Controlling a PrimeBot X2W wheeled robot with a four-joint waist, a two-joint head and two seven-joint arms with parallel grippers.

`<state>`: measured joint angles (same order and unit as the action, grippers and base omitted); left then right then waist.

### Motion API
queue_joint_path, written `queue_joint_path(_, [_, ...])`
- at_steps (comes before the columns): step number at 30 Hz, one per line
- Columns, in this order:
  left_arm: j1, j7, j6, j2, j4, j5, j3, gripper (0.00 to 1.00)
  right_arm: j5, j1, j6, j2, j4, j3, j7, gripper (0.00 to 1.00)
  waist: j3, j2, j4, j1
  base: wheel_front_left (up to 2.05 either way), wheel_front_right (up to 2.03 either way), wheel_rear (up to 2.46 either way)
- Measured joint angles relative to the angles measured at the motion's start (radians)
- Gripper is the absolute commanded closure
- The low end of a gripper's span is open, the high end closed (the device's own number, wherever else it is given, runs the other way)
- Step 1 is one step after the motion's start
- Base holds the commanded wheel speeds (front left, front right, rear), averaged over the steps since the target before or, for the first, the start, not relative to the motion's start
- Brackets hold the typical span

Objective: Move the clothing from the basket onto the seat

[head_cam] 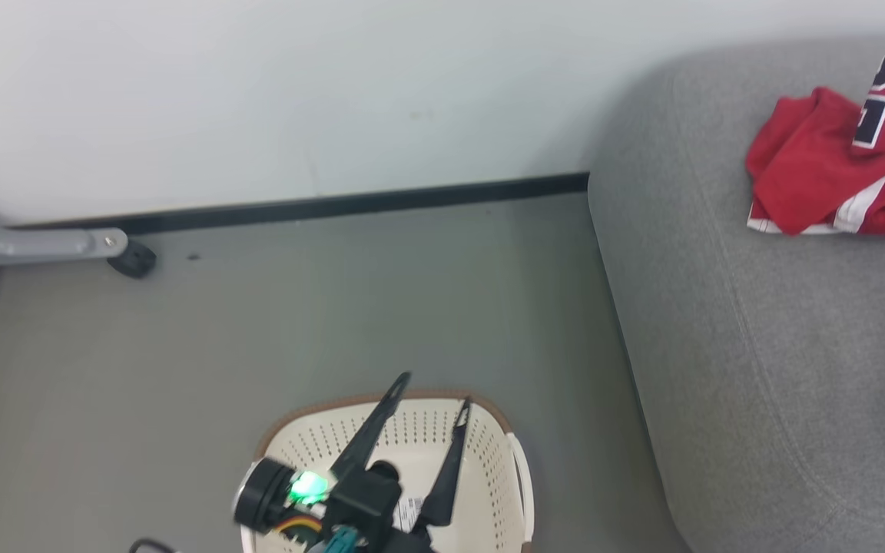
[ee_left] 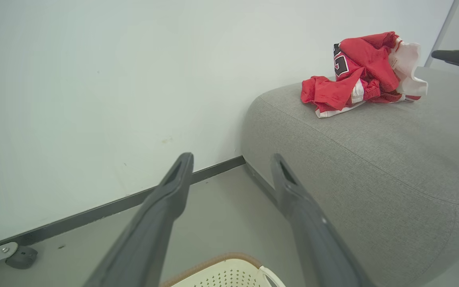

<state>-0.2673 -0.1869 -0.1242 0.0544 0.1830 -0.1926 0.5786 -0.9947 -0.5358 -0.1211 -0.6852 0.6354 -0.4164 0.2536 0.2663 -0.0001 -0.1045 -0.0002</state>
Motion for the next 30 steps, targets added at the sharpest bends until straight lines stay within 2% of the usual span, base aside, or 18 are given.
queue_joint_path(12, [0.193, -0.015, 0.0, 0.0, -0.039, 0.017, -0.189, 0.0, 0.112, 0.264, 0.103, 0.097, -0.268, 0.058, 0.0, 0.0, -0.153, 0.0, 0.034, -0.0001, 0.0, 0.0, 0.0])
queue_joint_path(22, [0.283, -0.017, 0.0, 0.0, -0.072, 0.047, -0.272, 0.0, 0.221, 0.427, 0.188, 0.133, -0.469, 0.085, 0.0, 0.0, -0.237, 0.0, 0.062, 0.0, 0.0, 0.0, 0.0])
queue_joint_path(30, [0.323, -0.013, 0.0, 0.0, -0.08, 0.071, -0.31, 0.0, 0.281, 0.538, 0.211, 0.16, -0.572, 0.094, 0.0, 0.0, -0.278, 0.0001, 0.076, 0.0001, 0.0, 0.0, 0.0])
